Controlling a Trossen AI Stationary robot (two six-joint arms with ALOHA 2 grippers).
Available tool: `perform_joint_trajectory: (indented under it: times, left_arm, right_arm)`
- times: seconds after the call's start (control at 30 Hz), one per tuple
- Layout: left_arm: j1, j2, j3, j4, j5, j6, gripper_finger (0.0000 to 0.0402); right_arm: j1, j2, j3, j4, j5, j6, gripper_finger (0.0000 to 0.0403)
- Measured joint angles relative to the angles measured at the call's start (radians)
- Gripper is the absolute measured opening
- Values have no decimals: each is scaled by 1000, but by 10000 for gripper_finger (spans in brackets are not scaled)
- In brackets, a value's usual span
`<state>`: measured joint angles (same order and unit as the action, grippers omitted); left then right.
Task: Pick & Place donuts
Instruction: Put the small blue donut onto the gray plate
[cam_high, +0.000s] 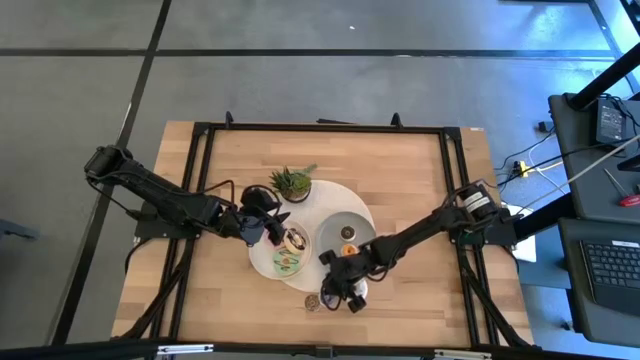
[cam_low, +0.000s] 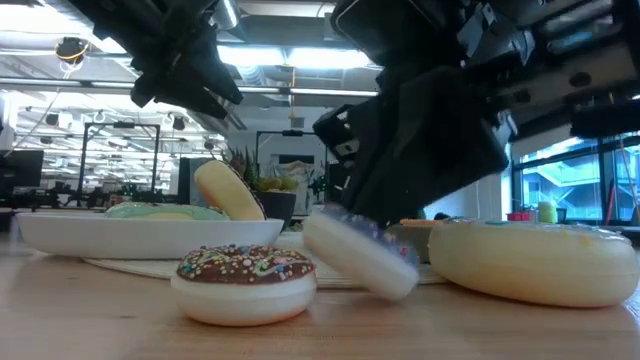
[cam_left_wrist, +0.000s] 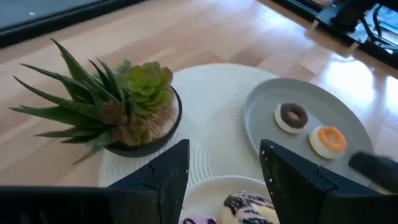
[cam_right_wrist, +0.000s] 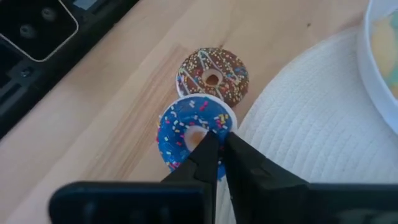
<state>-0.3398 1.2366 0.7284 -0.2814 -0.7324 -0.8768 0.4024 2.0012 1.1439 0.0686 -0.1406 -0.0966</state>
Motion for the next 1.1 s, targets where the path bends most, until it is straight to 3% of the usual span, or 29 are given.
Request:
perform_joint_trajectory:
  times: [0.33, 0.53, 0.83, 1.1]
  left_arm:
    - [0, 0, 0, 0, -47, 0, 189]
    - [0, 0, 0, 1, -36, 0, 191]
    - [0, 0, 0, 1, -34, 0, 187]
    - [0, 0, 0, 1, -33, 0, 191]
  right_arm:
    - [-107, -281, 2, -329, 0, 44, 23]
    - [-213, -380, -9, -665, 184, 171, 23]
    - [-265, -330, -143, -666, 166, 259, 23]
    - [-265, -288, -151, -645, 154, 324, 23]
